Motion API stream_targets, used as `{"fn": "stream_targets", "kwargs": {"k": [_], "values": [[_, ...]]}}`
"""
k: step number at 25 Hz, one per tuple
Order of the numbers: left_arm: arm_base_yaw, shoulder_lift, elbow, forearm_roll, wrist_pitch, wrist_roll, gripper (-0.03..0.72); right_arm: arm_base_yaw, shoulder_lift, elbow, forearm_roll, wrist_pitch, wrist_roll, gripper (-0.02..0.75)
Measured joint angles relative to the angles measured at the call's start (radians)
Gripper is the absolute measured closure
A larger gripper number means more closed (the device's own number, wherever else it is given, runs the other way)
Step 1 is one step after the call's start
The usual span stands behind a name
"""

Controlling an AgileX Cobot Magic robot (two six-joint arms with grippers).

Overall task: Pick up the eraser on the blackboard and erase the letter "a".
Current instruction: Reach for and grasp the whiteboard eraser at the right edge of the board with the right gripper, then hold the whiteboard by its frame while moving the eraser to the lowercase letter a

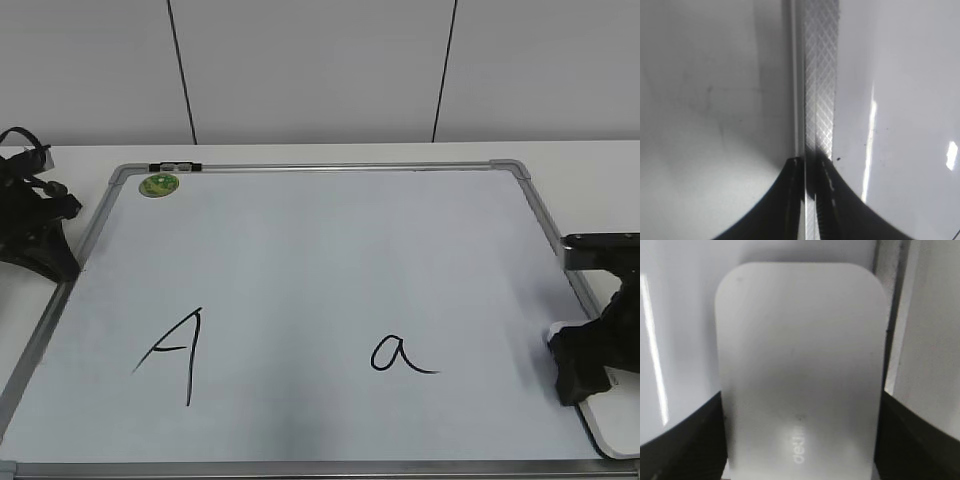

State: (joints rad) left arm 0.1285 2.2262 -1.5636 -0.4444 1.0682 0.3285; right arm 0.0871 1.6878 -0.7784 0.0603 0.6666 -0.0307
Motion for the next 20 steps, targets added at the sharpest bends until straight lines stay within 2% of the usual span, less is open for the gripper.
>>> {"fn": "stream_targets", "kwargs": {"k": [3,7,15,20], "values": [[0.000,0.000,0.000,0.000,0.000,0.000,0.638,0.011,0.010,-0.002,0.000,-0.002,0.000,0.151],[0.000,0.000,0.000,0.000,0.000,0.000,0.639,0.011,0.010,-0.002,-0.004,-0.005,0.000,0.206],[0.000,0.000,0.000,0.000,0.000,0.000,0.639,0.011,0.004,-0.002,-0.005,-0.005,0.002,0.211],[0.000,0.000,0.000,0.000,0.000,0.000,0.639,0.015,-0.082,-0.017,-0.001,0.037,0.004,0.212]]}}
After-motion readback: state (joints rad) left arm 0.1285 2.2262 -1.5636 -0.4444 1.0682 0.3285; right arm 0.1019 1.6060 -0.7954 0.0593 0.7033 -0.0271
